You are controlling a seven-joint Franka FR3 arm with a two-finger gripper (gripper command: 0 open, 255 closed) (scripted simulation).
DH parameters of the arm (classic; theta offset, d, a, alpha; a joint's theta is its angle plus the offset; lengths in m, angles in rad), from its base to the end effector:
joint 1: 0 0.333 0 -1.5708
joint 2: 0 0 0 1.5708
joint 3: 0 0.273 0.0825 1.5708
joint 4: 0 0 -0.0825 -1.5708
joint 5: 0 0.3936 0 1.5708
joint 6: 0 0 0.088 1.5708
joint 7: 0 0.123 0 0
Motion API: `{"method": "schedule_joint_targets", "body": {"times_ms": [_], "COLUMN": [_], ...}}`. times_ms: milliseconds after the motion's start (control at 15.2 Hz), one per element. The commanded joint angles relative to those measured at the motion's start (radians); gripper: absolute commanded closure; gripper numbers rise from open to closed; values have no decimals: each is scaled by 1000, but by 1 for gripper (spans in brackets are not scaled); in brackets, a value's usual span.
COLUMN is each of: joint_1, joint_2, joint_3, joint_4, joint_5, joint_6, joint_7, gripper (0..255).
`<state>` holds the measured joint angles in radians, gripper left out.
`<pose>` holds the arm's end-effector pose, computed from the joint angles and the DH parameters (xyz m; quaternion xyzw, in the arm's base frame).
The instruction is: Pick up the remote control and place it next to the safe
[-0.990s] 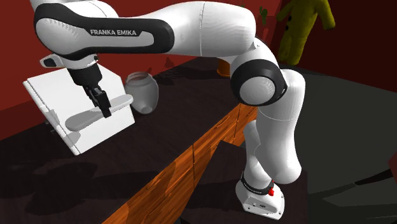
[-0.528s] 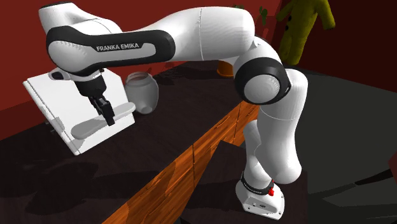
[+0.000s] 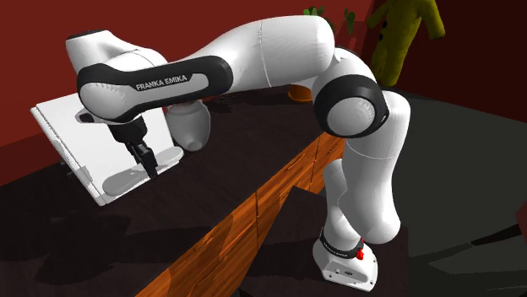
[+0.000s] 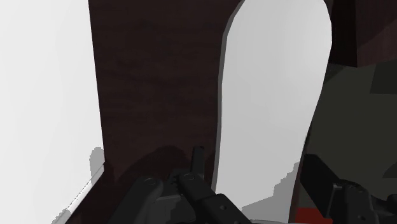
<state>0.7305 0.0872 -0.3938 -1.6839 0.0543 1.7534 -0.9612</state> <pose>0.5559 0.2067 0.4796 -0.7994 -0.6007 0.0021 0.0112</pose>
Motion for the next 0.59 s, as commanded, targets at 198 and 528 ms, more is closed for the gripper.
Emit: {"method": "schedule_joint_targets", "body": {"times_ms": [198,528], "joint_1": [1,1], "joint_2": [2,10], "joint_3": [1,2], "joint_4": [-66,-125], "joint_5": [2,6], "joint_6": [69,135], "joint_7": [-2,-6], "gripper": [255,255]}}
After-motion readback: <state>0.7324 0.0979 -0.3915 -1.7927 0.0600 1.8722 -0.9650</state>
